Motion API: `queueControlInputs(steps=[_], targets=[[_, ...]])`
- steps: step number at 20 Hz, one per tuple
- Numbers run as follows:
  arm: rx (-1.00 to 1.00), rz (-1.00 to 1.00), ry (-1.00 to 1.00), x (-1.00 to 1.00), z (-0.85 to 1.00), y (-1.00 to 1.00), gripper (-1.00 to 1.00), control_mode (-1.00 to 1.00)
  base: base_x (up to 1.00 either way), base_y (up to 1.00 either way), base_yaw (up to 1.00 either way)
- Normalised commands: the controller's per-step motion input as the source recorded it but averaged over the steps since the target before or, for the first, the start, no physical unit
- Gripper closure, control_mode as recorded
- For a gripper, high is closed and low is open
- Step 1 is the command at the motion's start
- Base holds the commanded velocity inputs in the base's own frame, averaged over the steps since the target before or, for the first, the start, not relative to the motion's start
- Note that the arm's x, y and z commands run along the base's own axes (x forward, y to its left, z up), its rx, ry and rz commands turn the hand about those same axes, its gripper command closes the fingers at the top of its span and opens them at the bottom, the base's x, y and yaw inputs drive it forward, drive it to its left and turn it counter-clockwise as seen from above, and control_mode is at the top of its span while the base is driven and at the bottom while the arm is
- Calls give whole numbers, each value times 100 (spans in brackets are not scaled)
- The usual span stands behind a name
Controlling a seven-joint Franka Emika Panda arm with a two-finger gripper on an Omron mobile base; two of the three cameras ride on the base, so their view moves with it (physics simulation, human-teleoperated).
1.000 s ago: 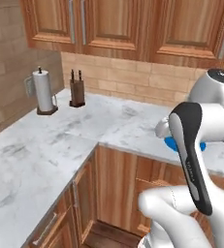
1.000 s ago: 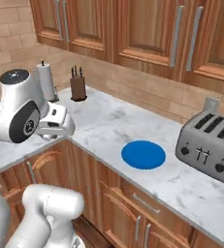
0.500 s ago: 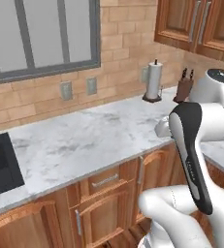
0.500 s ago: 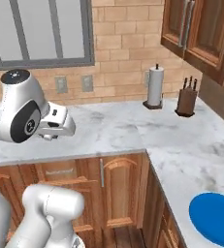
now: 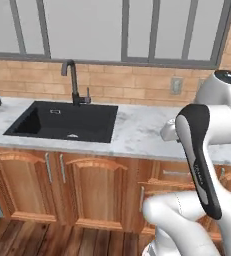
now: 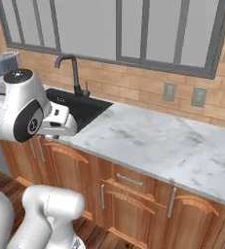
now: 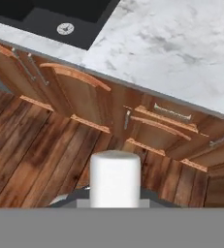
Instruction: Pick up the marshmallow and place it in the cup of hot chocolate on the dining counter.
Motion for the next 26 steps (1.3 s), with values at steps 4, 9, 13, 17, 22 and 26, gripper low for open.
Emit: queueControlInputs(steps=[4,9,13,17,22,26], targets=[[0,0,0,0,0,0,100,100,-47,100,67],[0,0,0,0,0,0,100,100,-3,100,39],[0,0,0,0,0,0,100,100,0,100,49],[0,0,0,0,0,0,100,100,0,100,58],[0,0,0,0,0,0,100,100,0,78,68],[0,0,0,0,0,0,100,100,0,31,85]])
